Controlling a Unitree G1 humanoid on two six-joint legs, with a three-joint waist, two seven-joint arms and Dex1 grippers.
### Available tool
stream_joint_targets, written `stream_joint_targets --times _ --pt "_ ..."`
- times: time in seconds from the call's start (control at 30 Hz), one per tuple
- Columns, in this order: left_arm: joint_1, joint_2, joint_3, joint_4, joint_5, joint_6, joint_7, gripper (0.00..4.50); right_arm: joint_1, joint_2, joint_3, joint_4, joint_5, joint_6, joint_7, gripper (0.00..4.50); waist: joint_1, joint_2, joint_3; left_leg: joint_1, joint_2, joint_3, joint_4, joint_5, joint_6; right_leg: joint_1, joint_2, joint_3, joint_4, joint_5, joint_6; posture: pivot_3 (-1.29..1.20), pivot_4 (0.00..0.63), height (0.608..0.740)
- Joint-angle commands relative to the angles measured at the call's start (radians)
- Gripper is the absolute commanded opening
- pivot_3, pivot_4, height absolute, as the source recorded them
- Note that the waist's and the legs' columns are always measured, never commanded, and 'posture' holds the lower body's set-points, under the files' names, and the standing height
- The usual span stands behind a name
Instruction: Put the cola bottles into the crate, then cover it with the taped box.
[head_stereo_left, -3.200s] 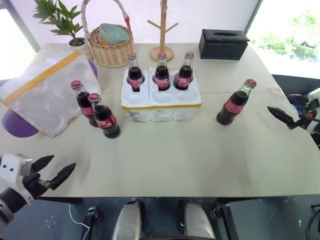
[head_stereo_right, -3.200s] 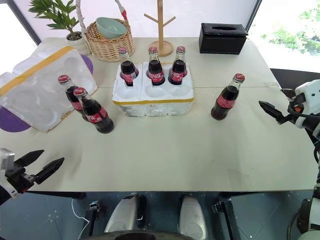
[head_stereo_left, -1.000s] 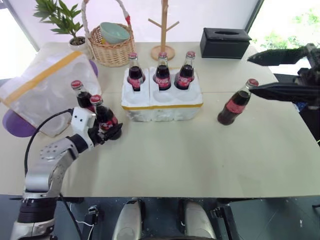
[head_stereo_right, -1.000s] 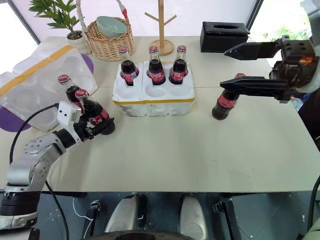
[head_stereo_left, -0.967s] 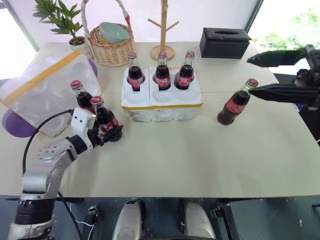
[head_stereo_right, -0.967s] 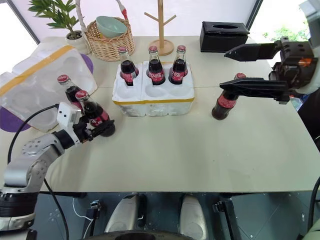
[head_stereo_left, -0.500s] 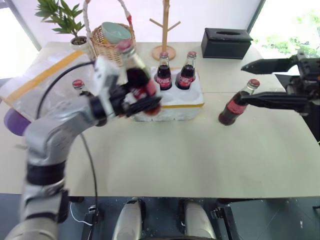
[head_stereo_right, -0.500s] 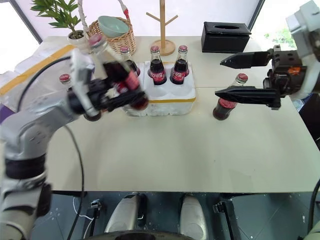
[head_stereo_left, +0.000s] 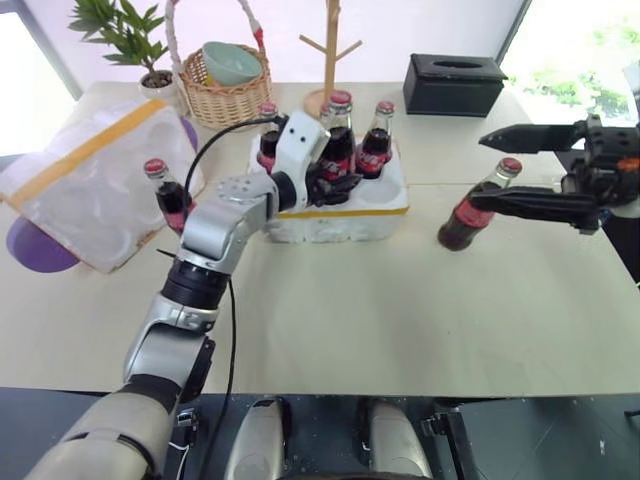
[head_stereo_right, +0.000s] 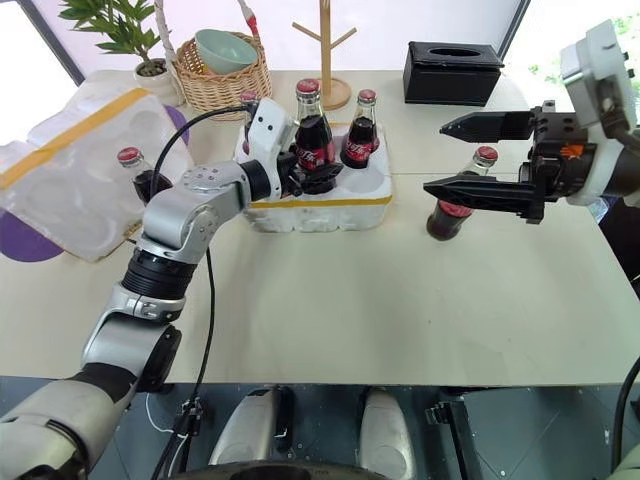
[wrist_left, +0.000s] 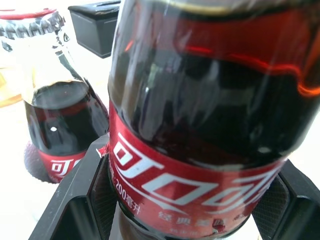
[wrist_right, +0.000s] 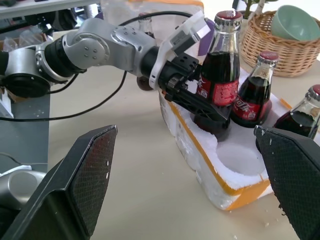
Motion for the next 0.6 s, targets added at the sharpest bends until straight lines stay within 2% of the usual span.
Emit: stream_joint_targets --times 0.03,0.07,0.1,0.17,0.27,0.4,0.53,0.6 --pt "-0.034 -0.004 0.003 -0.054 0.012 0.022 -0.012 2.83 -0.006 0.001 -0.028 -0.008 -0.014 -0.034 -0.010 4.50 -0.001 0.000 0.000 0.000 0.000 0.000 0.000 0.000 0.000 0.000 0.000 0.000 0.000 0.000 0.000 0.00 0.150 0.736" --pt "-0.031 -0.006 -0.001 -0.049 0.019 0.031 -0.011 2.83 -0.007 0.003 -0.023 -0.005 -0.017 -0.038 -0.010 4.50 -0.001 0.000 0.000 0.000 0.000 0.000 0.000 0.000 0.000 0.000 0.000 0.000 0.000 0.000 0.000 0.00 0.150 0.736" --pt "-0.026 -0.004 -0.008 -0.044 0.032 0.036 -0.010 3.85 -0.011 0.005 -0.014 -0.001 -0.024 -0.045 -0.010 4.50 -0.001 0.000 0.000 0.000 0.000 0.000 0.000 0.000 0.000 0.000 0.000 0.000 0.000 0.000 0.000 0.00 0.150 0.736" --pt "-0.012 0.001 -0.012 -0.040 0.054 0.046 -0.002 4.45 -0.025 0.010 0.012 0.013 -0.045 -0.062 -0.011 4.50 -0.001 0.000 0.000 0.000 0.000 0.000 0.000 0.000 0.000 0.000 0.000 0.000 0.000 0.000 0.000 0.00 0.150 0.736" --pt "0.011 0.009 0.013 -0.083 0.048 0.079 0.001 4.45 -0.050 0.017 0.038 0.032 -0.064 -0.078 -0.007 4.50 -0.002 0.000 0.000 0.001 0.000 0.000 0.000 0.000 0.000 0.000 0.000 0.000 0.000 0.000 0.000 0.00 0.150 0.736" --pt "0.068 0.037 0.100 -0.235 -0.024 0.155 -0.005 4.45 -0.079 0.028 0.068 0.051 -0.084 -0.094 0.005 4.50 -0.004 0.000 0.000 0.001 0.000 0.000 0.000 0.000 0.000 0.000 0.000 0.000 0.000 0.000 0.000 0.00 0.150 0.736" --pt "0.246 0.134 0.320 -0.572 -0.317 0.314 -0.104 4.45 -0.107 0.050 0.097 0.066 -0.095 -0.097 0.011 4.50 -0.014 0.001 0.000 0.001 0.001 0.000 -0.001 0.000 0.000 0.000 0.000 0.000 0.000 0.000 0.000 0.00 0.150 0.736" --pt "0.353 0.213 0.412 -0.684 -0.395 0.370 -0.113 4.45 -0.113 0.054 0.103 0.073 -0.102 -0.103 0.017 4.50 -0.018 0.001 0.000 0.001 0.001 -0.001 -0.002 0.000 0.000 0.000 0.000 0.000 0.000 0.000 0.000 0.00 0.150 0.736"
